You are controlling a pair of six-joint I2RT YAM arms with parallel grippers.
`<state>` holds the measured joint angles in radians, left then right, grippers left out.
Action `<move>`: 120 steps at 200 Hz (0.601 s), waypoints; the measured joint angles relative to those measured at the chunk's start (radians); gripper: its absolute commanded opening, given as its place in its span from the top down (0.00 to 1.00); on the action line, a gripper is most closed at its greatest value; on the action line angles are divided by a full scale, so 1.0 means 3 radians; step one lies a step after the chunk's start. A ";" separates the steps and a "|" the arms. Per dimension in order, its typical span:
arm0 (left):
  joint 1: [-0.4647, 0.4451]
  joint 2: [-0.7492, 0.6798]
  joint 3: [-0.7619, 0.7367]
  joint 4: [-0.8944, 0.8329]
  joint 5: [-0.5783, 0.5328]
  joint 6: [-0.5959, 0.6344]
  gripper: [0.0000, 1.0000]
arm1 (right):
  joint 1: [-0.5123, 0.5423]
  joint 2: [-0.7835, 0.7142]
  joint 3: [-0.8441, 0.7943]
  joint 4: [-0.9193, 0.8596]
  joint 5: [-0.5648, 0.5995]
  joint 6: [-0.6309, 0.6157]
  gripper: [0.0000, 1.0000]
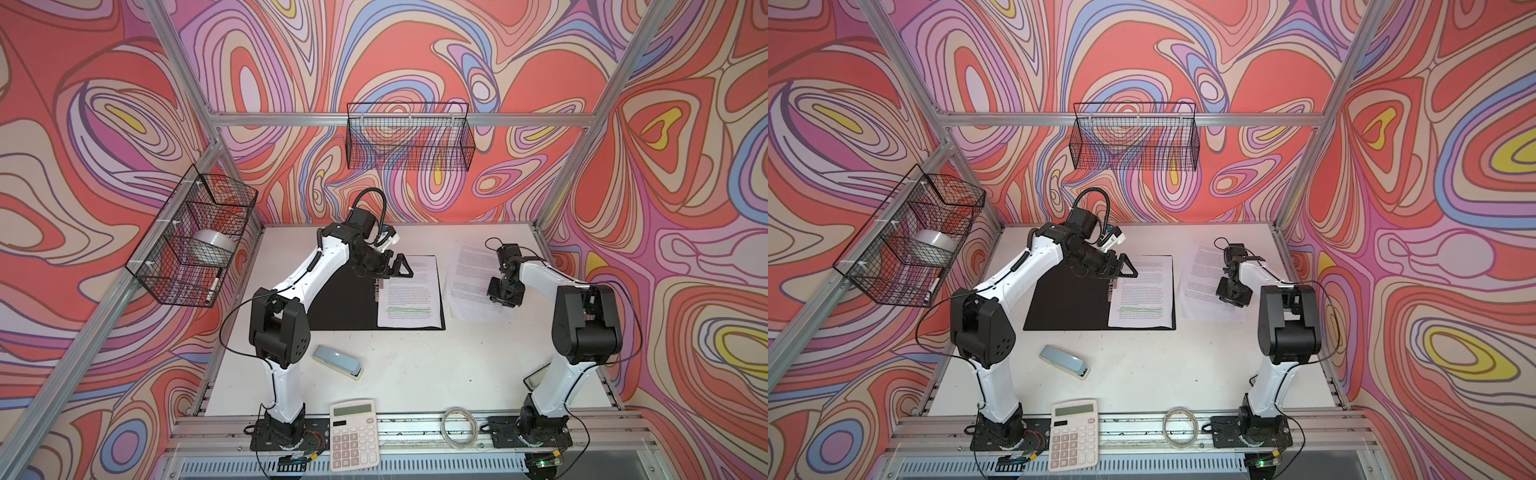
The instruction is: Put the files into the folder
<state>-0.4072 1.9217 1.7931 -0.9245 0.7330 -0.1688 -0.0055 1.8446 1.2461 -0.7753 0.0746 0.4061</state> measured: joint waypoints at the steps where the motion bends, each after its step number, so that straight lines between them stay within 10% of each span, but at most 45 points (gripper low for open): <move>1: 0.0000 0.0000 0.0000 0.0001 0.0000 0.0000 0.05 | 0.0000 -0.0004 0.0000 -0.0001 0.0000 -0.0001 0.74; 32: 0.0001 0.0000 0.0000 0.0001 0.0000 0.0000 0.05 | 0.0000 -0.0029 0.0036 -0.0014 -0.0023 -0.0028 0.79; 63: 0.0000 0.0000 0.0000 0.0001 -0.0001 0.0000 0.04 | 0.0000 -0.0029 0.0051 -0.0015 -0.0053 -0.0053 0.57; 120: -0.0108 0.0256 0.0376 -0.0154 -0.0053 0.0106 0.06 | 0.0000 -0.0029 0.0051 0.0041 -0.0258 -0.0027 0.56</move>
<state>-0.4397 1.9984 1.9060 -0.9707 0.7170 -0.1371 -0.0055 1.8359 1.2613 -0.7631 -0.0029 0.3981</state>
